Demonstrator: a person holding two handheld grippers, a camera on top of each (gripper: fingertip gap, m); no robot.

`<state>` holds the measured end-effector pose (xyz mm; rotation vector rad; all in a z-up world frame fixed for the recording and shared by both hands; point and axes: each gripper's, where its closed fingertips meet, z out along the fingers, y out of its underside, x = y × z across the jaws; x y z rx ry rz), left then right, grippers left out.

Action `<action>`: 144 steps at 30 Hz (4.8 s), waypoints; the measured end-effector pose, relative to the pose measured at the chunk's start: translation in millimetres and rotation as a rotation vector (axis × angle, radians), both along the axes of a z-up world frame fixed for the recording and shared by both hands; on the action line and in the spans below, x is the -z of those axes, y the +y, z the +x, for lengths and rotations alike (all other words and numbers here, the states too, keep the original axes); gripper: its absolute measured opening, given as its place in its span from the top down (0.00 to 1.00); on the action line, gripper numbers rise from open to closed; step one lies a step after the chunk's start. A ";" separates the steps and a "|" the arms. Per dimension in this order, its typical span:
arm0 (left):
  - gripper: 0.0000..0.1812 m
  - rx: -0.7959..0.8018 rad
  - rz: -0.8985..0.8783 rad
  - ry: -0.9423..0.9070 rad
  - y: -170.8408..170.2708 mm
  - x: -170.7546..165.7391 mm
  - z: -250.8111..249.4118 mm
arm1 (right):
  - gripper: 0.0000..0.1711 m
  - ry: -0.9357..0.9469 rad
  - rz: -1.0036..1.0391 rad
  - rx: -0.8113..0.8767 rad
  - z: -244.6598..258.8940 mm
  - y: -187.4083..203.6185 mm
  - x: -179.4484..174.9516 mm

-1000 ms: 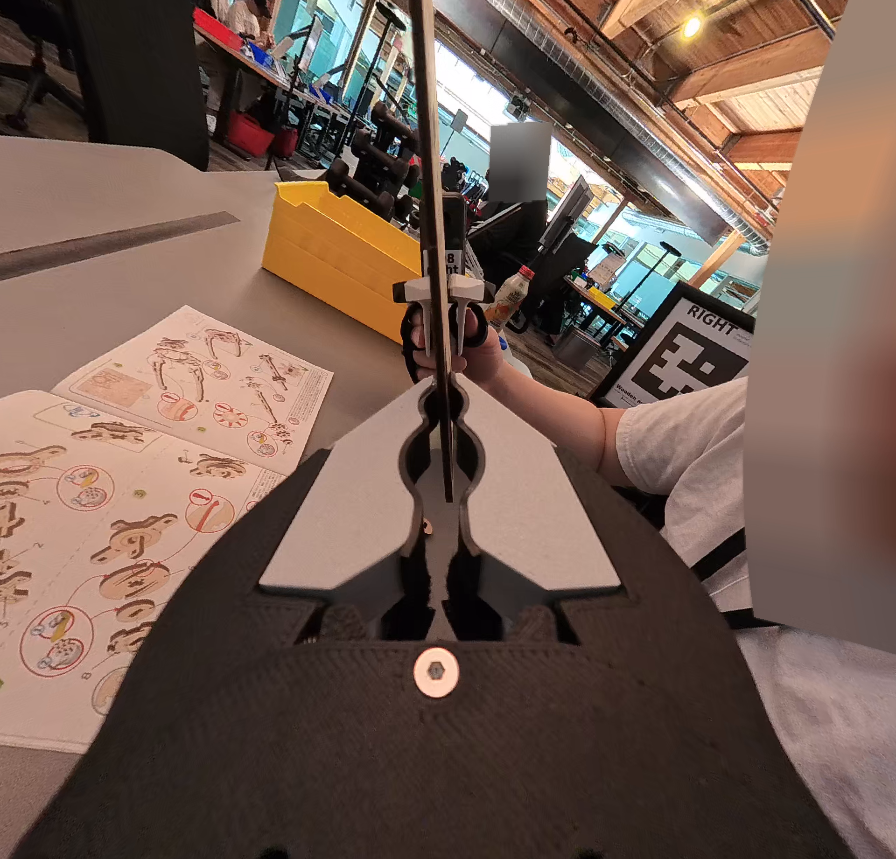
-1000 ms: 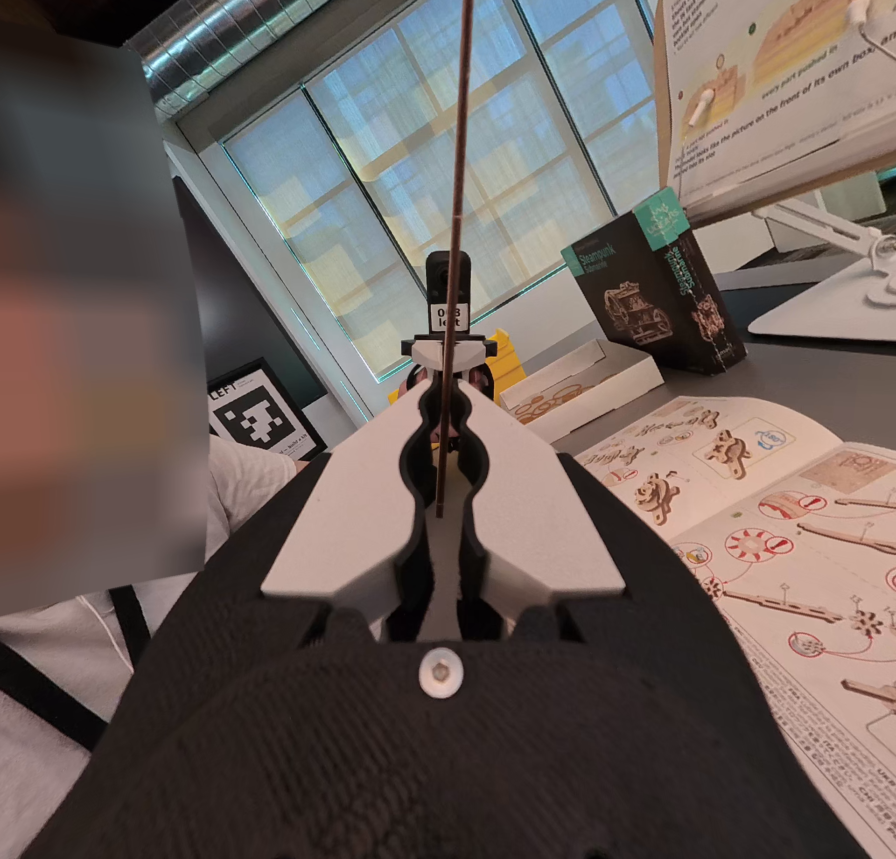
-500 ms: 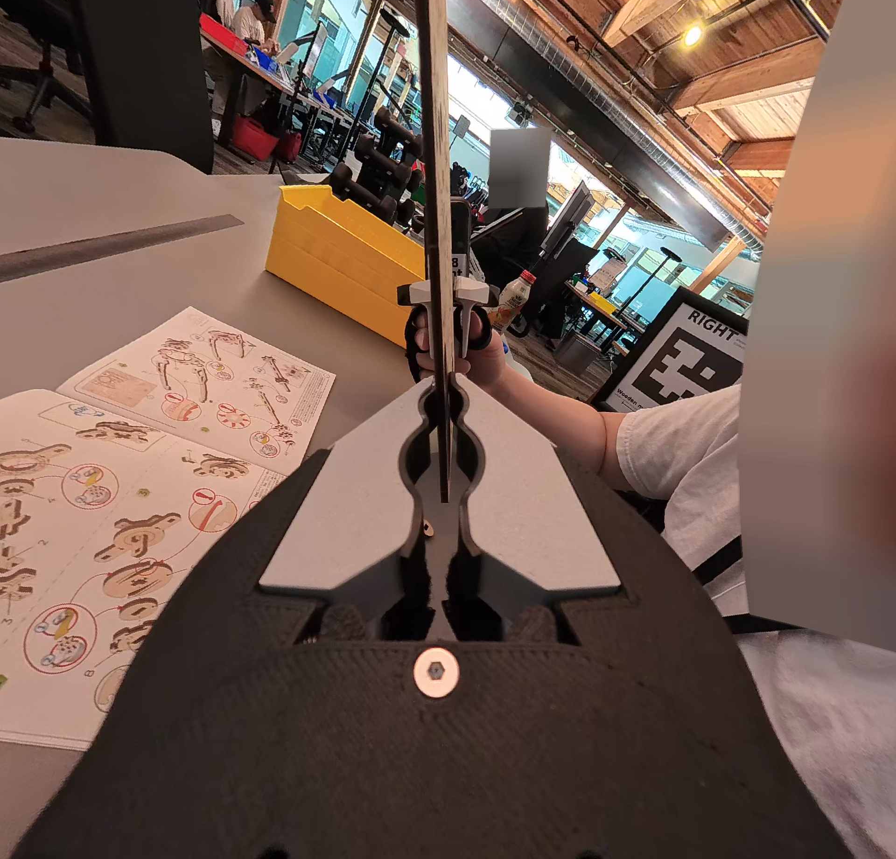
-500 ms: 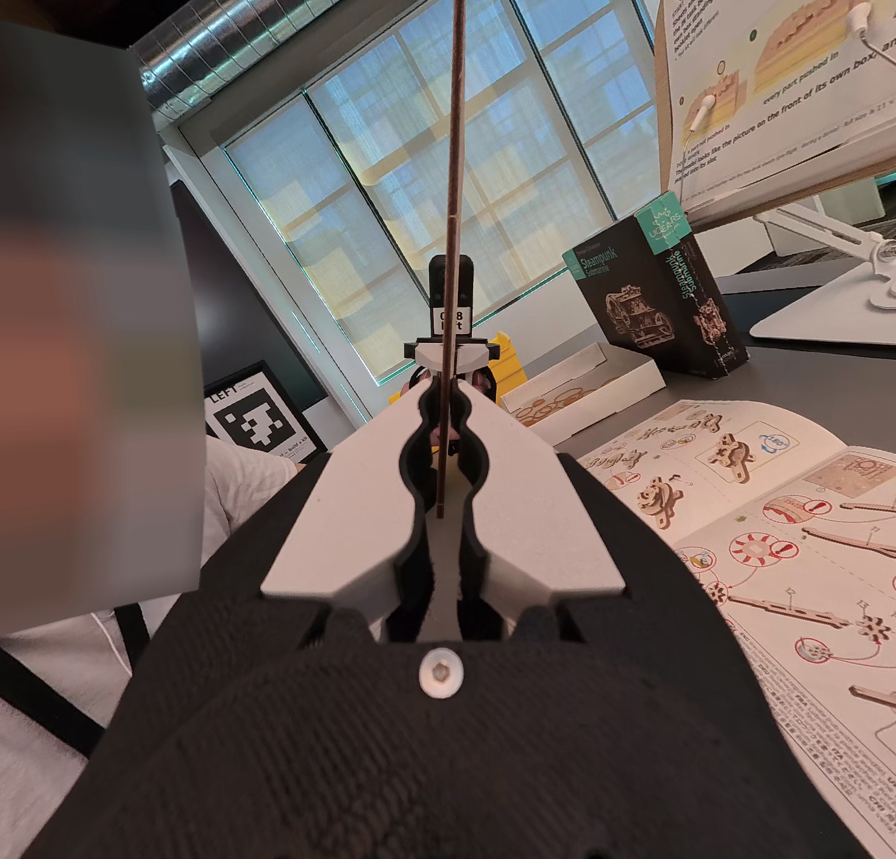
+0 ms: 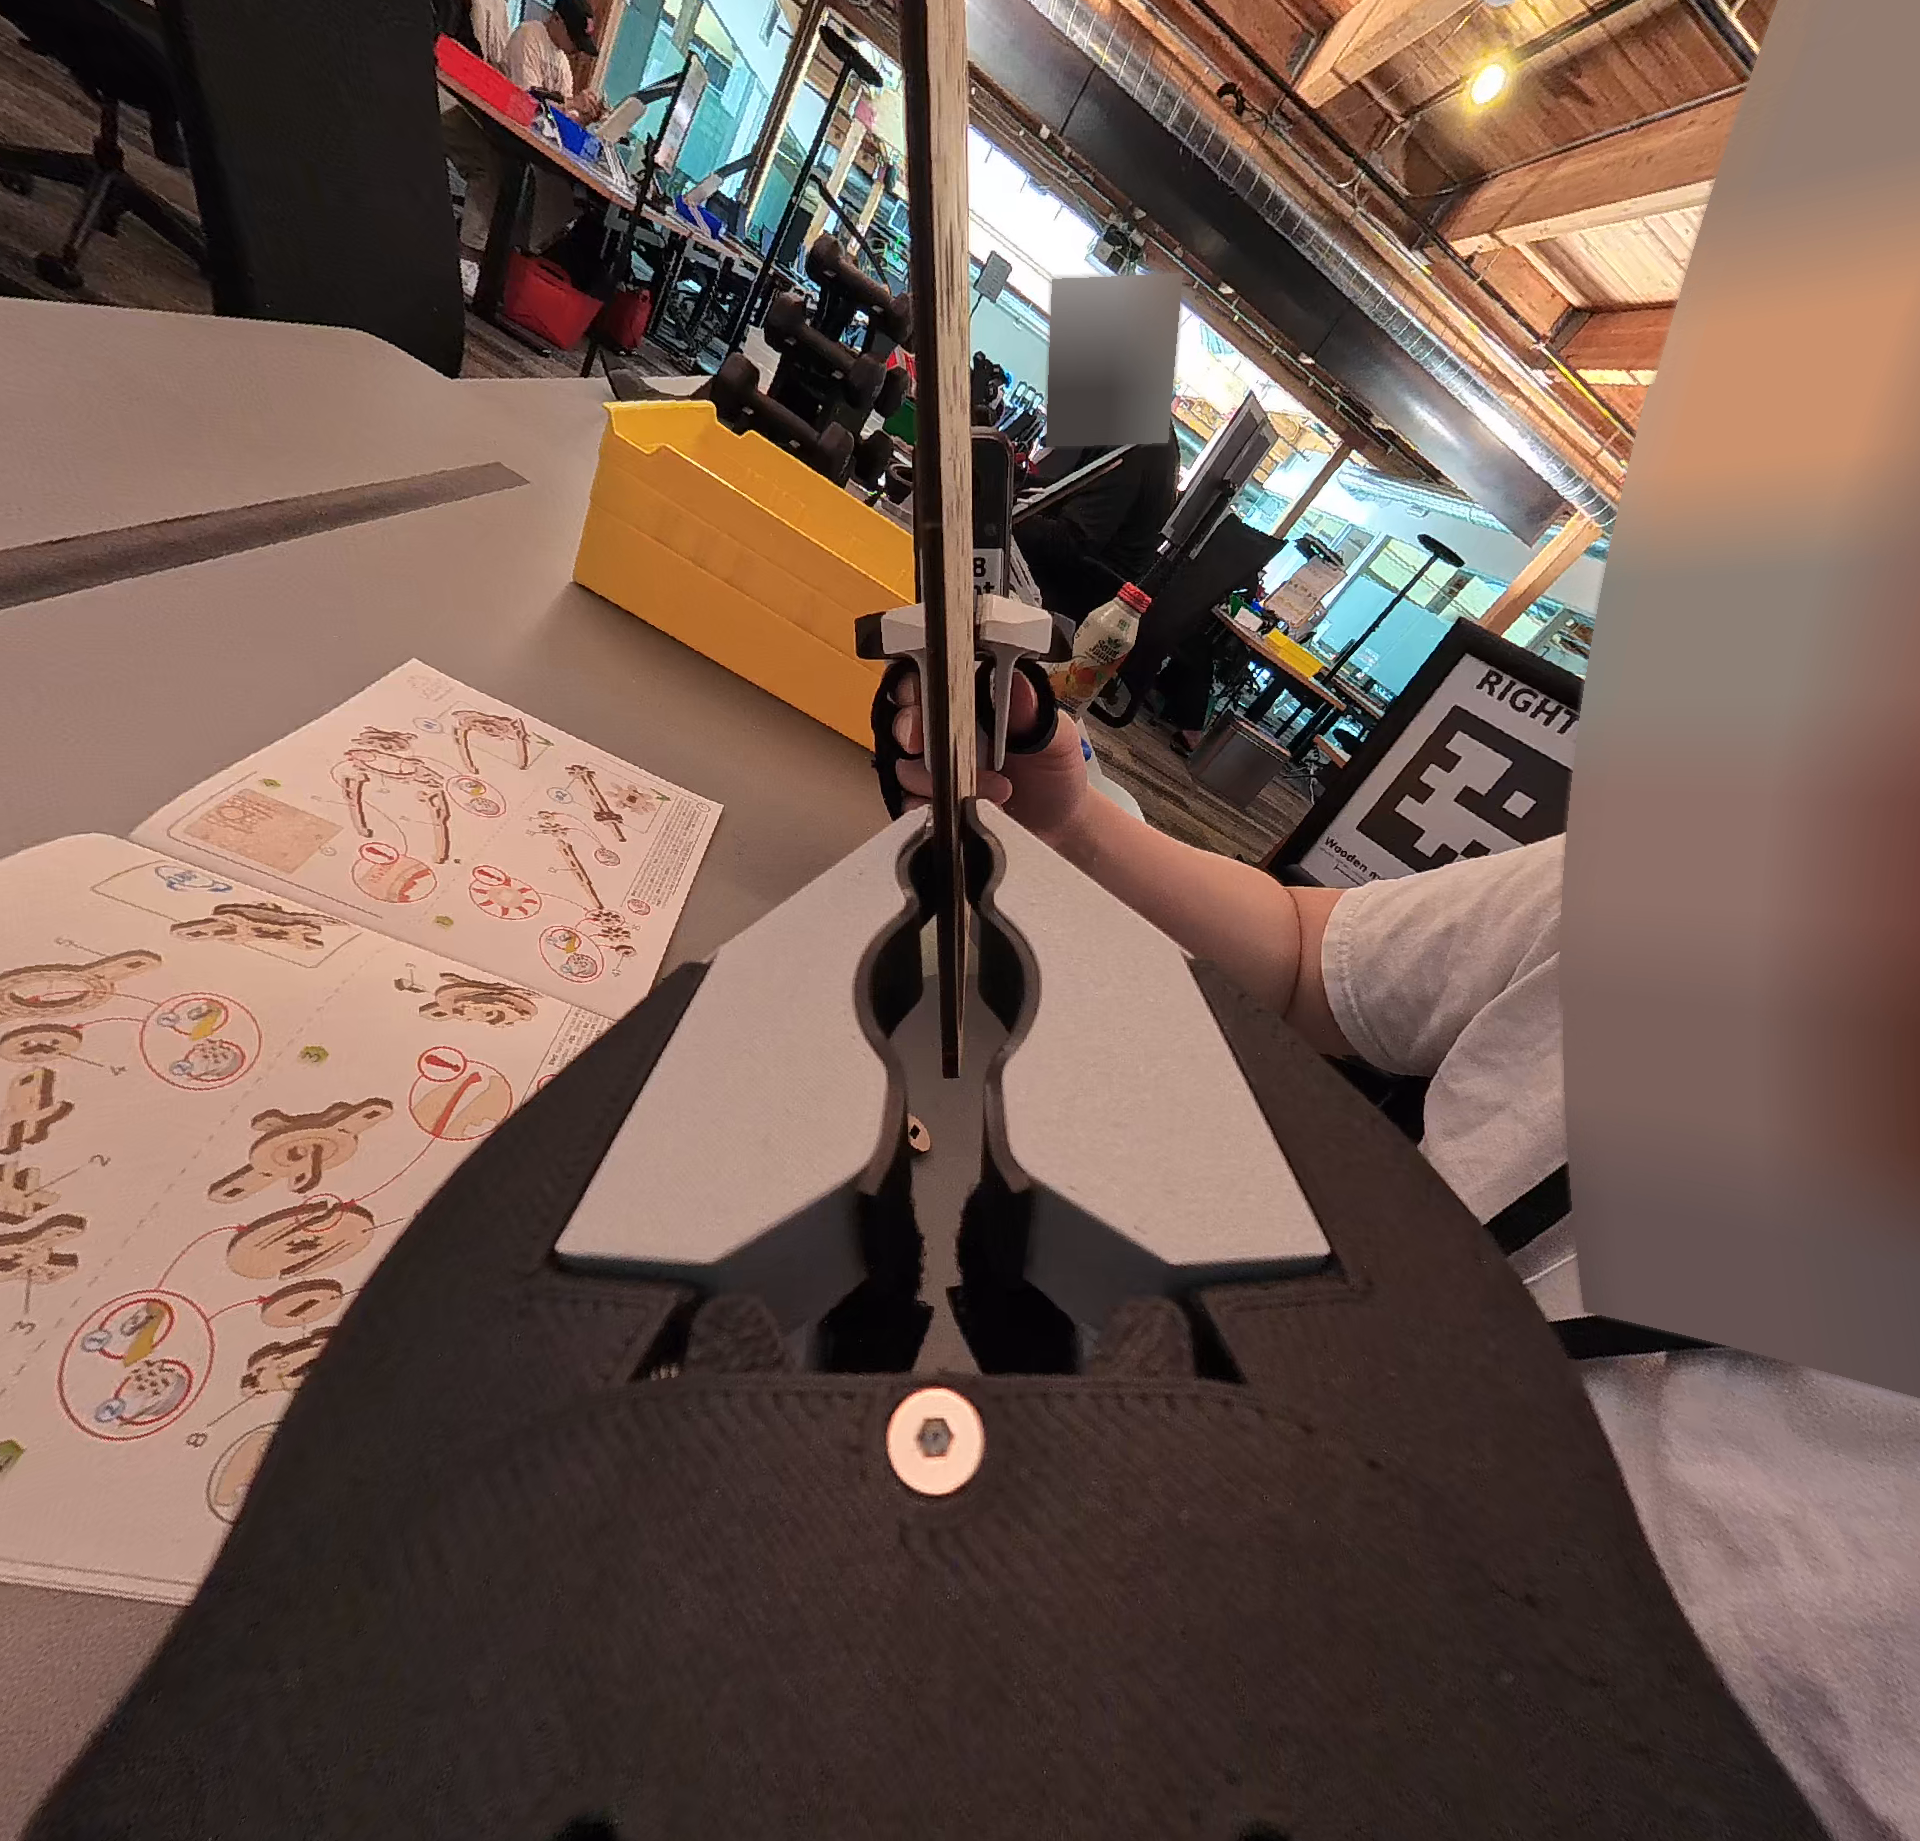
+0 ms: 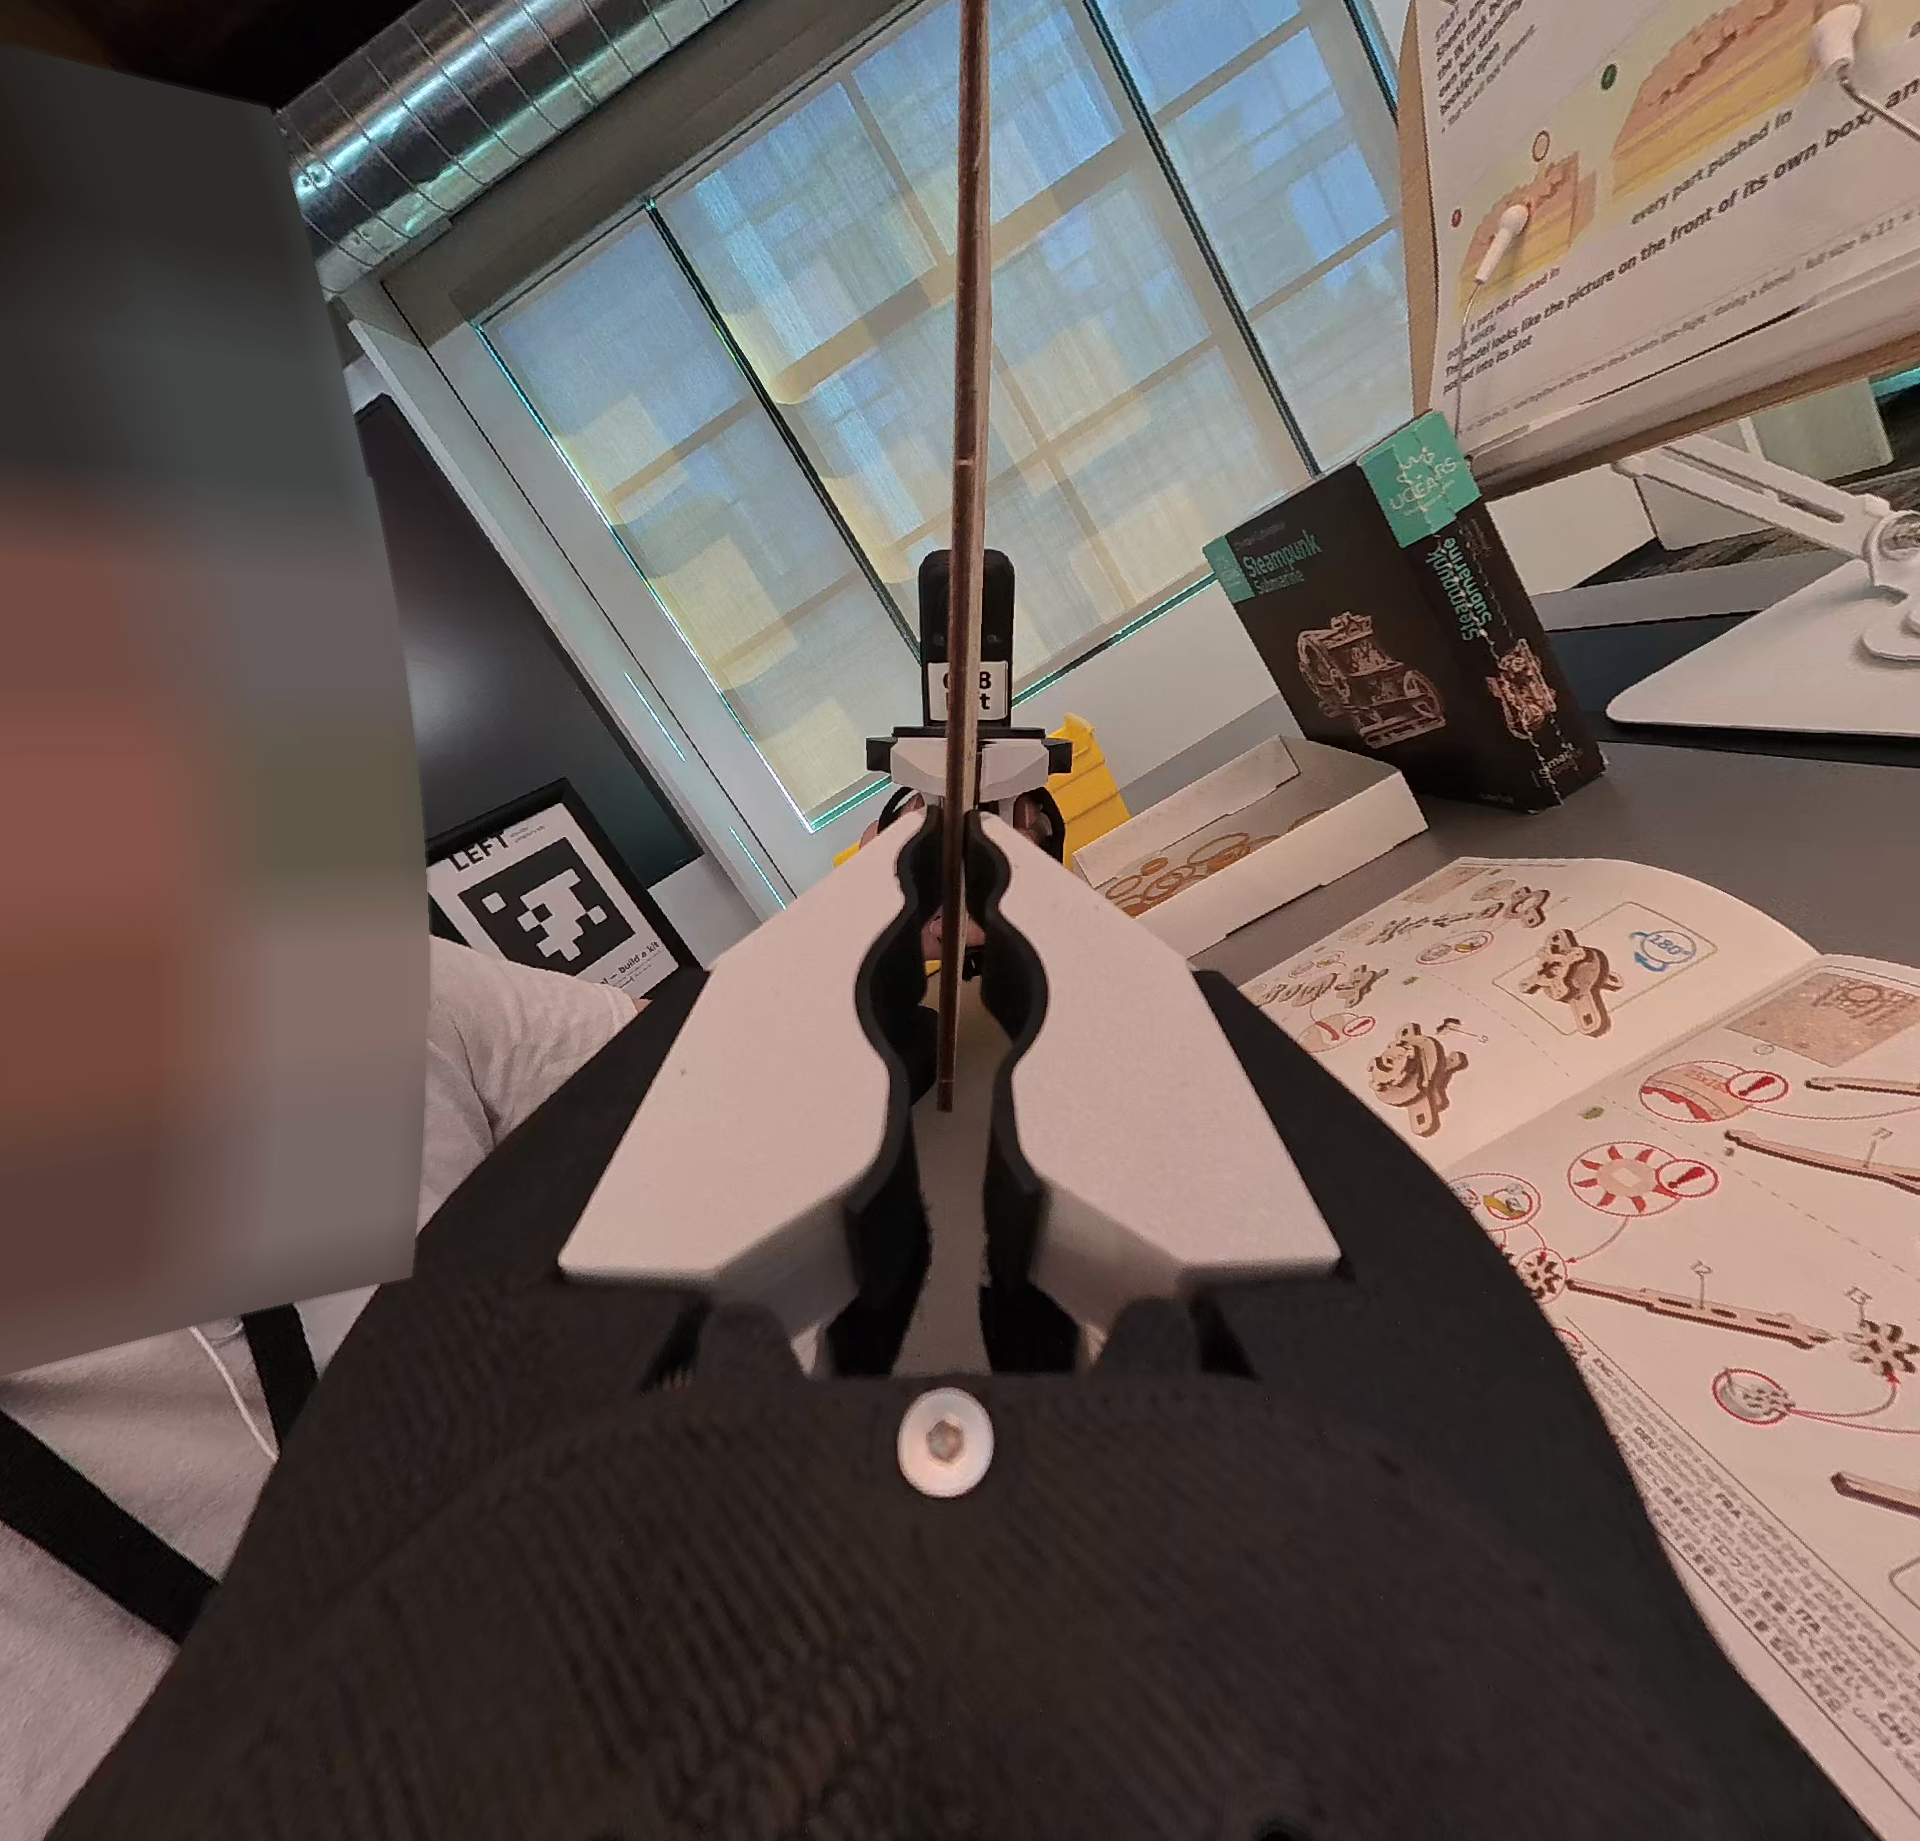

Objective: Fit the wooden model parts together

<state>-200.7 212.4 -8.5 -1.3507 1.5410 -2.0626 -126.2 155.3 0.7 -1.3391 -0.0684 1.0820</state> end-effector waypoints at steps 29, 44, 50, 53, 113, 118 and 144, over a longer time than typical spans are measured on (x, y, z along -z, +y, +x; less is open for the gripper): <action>1.00 0.070 0.019 0.086 -12.2 15.2 1.2 | 0.97 0.085 -0.021 0.020 11.5 4.0 0.6; 0.99 0.077 0.062 0.096 -16.1 24.2 3.3 | 0.99 0.068 -0.039 0.035 13.1 3.2 1.6; 1.00 0.060 0.042 0.093 -12.5 23.3 4.5 | 0.99 0.100 -0.065 0.023 13.7 4.9 4.9; 0.99 0.050 0.038 0.084 -10.1 21.4 4.4 | 1.00 0.103 -0.067 0.020 13.3 5.1 5.2; 1.00 0.016 -0.015 0.052 -2.3 10.0 4.0 | 0.99 0.045 -0.029 0.056 10.2 5.1 2.9; 1.00 0.010 -0.053 0.095 0.9 15.5 6.5 | 0.99 0.064 -0.070 0.059 12.7 8.4 9.2; 1.00 0.001 -0.084 0.165 4.5 26.6 8.7 | 0.99 0.210 -0.228 -0.003 18.7 16.1 30.7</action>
